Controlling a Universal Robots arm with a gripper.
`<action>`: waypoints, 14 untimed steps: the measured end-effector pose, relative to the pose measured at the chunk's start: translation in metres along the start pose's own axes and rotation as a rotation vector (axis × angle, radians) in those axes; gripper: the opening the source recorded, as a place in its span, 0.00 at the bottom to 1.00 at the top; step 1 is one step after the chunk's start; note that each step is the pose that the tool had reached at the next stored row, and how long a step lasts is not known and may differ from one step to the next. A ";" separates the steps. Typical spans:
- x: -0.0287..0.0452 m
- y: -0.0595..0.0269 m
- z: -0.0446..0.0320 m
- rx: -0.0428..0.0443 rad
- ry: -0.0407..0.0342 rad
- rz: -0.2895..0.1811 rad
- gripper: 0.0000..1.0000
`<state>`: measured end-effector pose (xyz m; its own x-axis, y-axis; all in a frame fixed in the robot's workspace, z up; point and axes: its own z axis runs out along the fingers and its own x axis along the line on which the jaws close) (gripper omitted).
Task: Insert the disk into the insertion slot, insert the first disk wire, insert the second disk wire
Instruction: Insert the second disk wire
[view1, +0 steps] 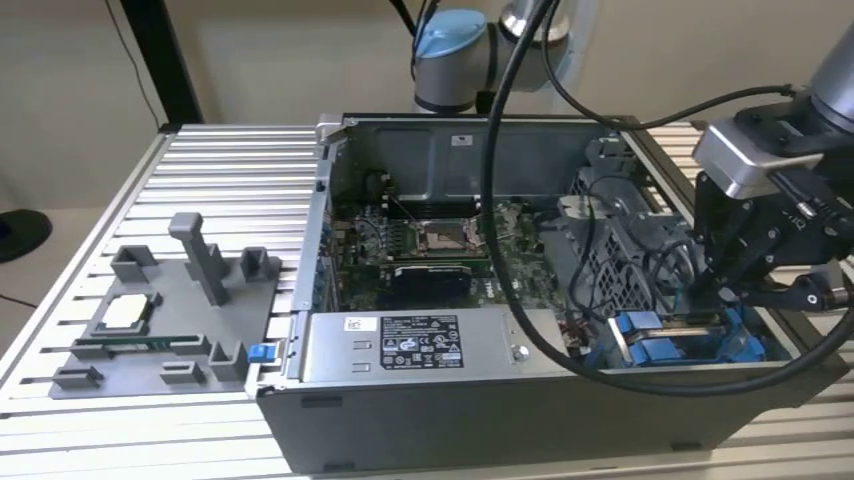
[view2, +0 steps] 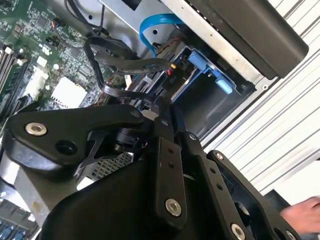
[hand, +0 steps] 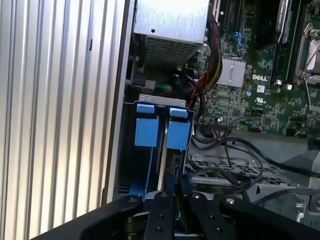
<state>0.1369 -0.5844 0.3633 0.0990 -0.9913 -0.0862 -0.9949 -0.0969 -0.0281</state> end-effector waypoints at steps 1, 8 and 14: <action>-0.0005 0.0013 0.0004 0.0066 0.0013 0.000 0.00; -0.0020 0.0123 0.0028 0.0222 0.0061 0.026 0.00; -0.0021 0.0140 0.0039 0.0291 0.0084 0.072 0.00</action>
<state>0.1229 -0.5833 0.3592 0.0273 -0.9964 -0.0806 -0.9984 -0.0232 -0.0511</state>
